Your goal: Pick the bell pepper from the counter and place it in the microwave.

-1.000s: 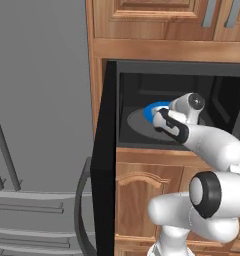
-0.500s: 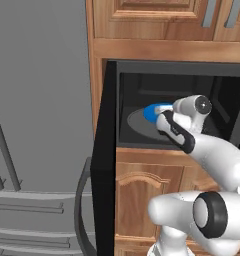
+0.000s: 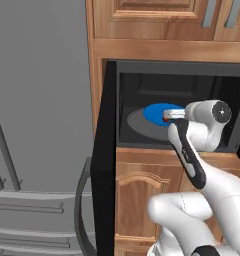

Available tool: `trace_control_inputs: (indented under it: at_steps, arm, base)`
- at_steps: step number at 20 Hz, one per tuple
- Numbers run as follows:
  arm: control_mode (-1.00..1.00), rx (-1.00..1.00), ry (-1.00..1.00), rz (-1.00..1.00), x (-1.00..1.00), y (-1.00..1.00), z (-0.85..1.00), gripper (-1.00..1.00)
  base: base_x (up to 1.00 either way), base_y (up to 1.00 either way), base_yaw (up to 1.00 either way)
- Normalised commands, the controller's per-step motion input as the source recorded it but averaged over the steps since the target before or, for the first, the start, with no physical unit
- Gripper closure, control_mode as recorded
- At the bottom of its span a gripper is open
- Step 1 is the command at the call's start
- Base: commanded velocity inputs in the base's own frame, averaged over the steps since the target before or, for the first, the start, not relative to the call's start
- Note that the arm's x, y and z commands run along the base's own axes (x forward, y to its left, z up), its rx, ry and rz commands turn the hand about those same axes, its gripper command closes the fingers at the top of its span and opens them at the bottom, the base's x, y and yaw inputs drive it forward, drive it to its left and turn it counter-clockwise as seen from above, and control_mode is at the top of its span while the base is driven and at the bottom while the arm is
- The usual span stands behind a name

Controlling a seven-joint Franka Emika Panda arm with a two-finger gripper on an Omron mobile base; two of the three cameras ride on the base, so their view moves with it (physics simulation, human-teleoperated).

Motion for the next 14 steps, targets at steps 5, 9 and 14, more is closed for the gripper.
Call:
trace_control_inputs:
  at_steps: [5, 9, 14]
  arm:
    - [-1.0, 0.05, 0.18, -0.15, -1.0, 0.0, 0.67, -1.0]
    - [-1.0, 0.05, 0.23, -0.08, -1.0, 0.0, 0.62, -1.0]
    - [-1.0, 0.03, 0.15, -0.06, -1.0, 0.02, 0.26, -1.0]
  base:
    - [0.0, 0.0, 0.0]
    - [0.0, 0.0, 0.0]
    - [0.0, 0.0, 0.0]
